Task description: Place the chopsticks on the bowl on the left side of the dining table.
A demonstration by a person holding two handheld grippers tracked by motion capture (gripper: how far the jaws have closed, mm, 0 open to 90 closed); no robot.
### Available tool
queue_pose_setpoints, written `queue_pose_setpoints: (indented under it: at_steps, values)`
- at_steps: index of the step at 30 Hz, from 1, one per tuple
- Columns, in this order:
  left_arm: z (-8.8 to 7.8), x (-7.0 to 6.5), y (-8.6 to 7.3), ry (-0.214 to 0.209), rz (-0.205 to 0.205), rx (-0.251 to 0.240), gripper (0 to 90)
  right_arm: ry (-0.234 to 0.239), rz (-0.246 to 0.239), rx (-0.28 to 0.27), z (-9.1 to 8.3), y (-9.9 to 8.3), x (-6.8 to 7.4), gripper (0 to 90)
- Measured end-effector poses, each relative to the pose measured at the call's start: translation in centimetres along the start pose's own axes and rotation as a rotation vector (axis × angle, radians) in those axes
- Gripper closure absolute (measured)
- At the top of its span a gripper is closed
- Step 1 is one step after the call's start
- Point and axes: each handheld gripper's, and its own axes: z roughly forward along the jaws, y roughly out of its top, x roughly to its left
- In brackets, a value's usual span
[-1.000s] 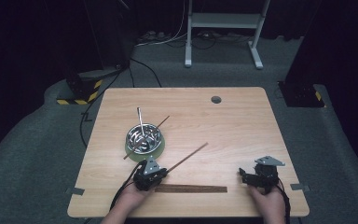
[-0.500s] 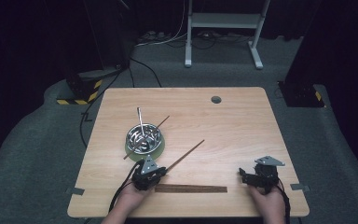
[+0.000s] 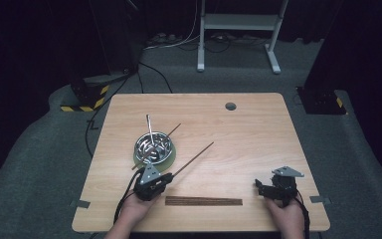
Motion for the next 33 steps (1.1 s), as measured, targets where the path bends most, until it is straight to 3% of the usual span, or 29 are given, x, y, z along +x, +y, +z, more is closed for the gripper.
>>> queue_pose_setpoints:
  at_steps: [10, 30, 33]
  values:
    - [-1.1, 0.3, 0.6, 0.017, -0.001, -0.030, 83.8, -0.001, -0.008, -0.002, 0.0, 0.0, 0.0, 14.6]
    - [-4.2, 3.5, 0.8, 0.115, -0.006, -0.033, 83.7, -0.001, -0.006, -0.001, 0.0, 0.0, 0.0, 14.6]
    - [-4.5, 3.9, 0.7, 0.129, -0.025, -0.039, 83.7, -0.001, -0.009, -0.003, 0.0, 0.0, 0.0, 14.6]
